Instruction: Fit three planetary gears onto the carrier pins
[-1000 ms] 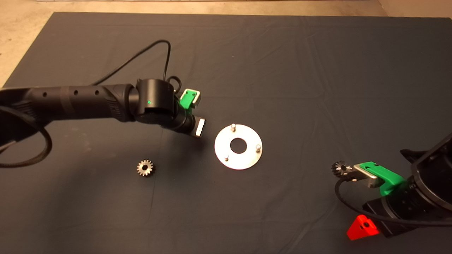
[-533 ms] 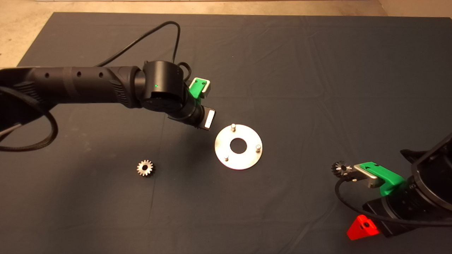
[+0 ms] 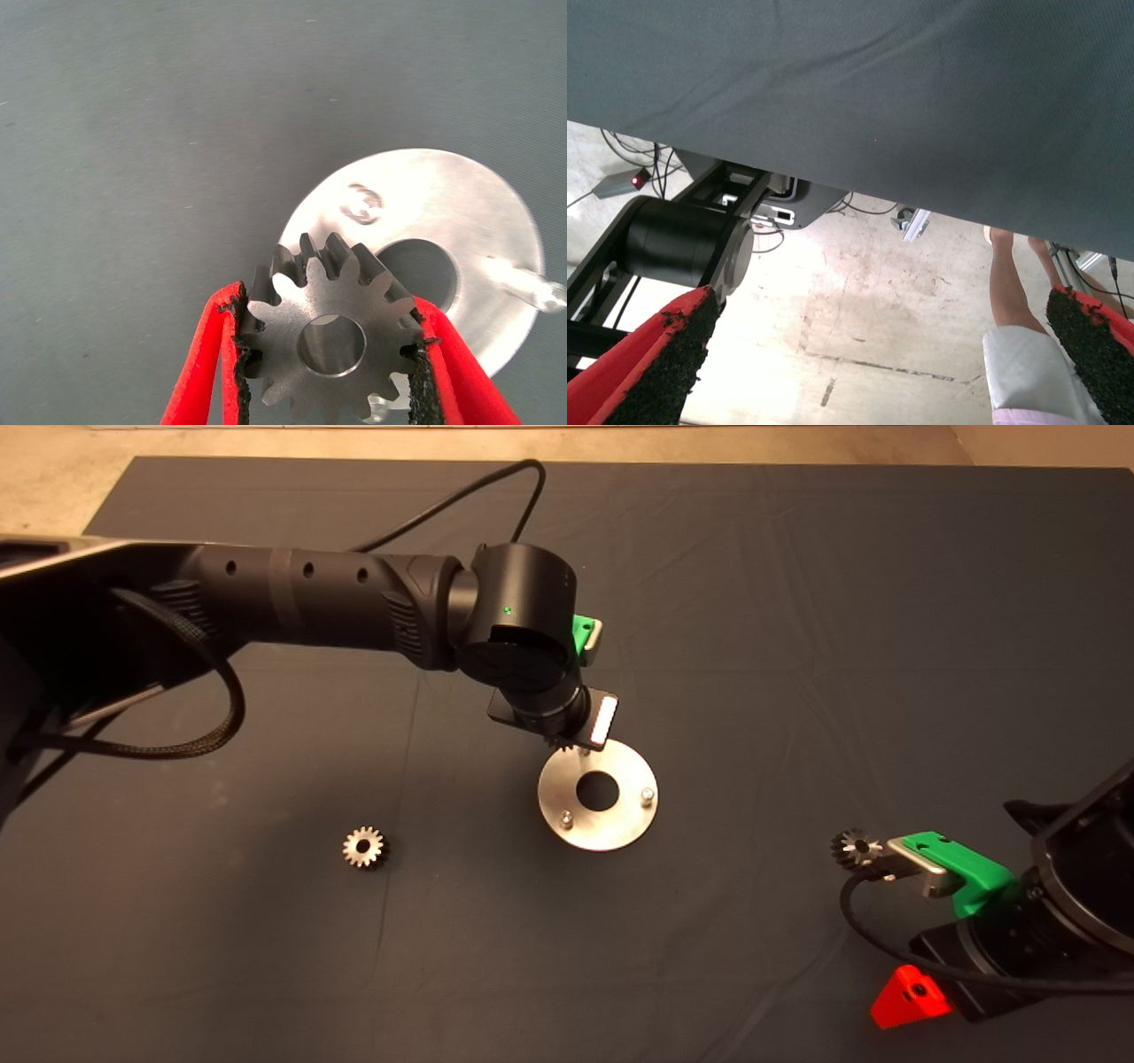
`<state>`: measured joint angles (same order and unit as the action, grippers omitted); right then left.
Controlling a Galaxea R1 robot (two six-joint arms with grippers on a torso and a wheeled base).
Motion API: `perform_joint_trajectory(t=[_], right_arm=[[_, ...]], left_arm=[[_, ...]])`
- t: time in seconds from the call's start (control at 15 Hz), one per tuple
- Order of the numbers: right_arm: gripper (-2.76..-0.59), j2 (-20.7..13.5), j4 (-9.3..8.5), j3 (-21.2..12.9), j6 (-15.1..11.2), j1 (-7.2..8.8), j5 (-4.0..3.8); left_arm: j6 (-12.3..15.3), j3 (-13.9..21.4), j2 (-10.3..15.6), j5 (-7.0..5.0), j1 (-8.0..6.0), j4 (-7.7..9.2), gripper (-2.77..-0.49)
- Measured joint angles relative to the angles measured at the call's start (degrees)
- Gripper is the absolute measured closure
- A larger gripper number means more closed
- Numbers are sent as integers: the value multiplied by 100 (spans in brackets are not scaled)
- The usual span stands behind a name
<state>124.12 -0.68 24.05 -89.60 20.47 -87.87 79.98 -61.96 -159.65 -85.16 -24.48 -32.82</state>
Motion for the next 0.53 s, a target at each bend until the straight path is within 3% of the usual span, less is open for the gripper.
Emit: perform_joint_trajectory(t=[0.27,0.53], right_arm=[[-276,2,0,0,0,0,0],[-276,0,0,0,0,0,0]], left_arm=[[13,-184,-139,-44,0,3,-78],[15,-589,-489,-30,1,7,-78]])
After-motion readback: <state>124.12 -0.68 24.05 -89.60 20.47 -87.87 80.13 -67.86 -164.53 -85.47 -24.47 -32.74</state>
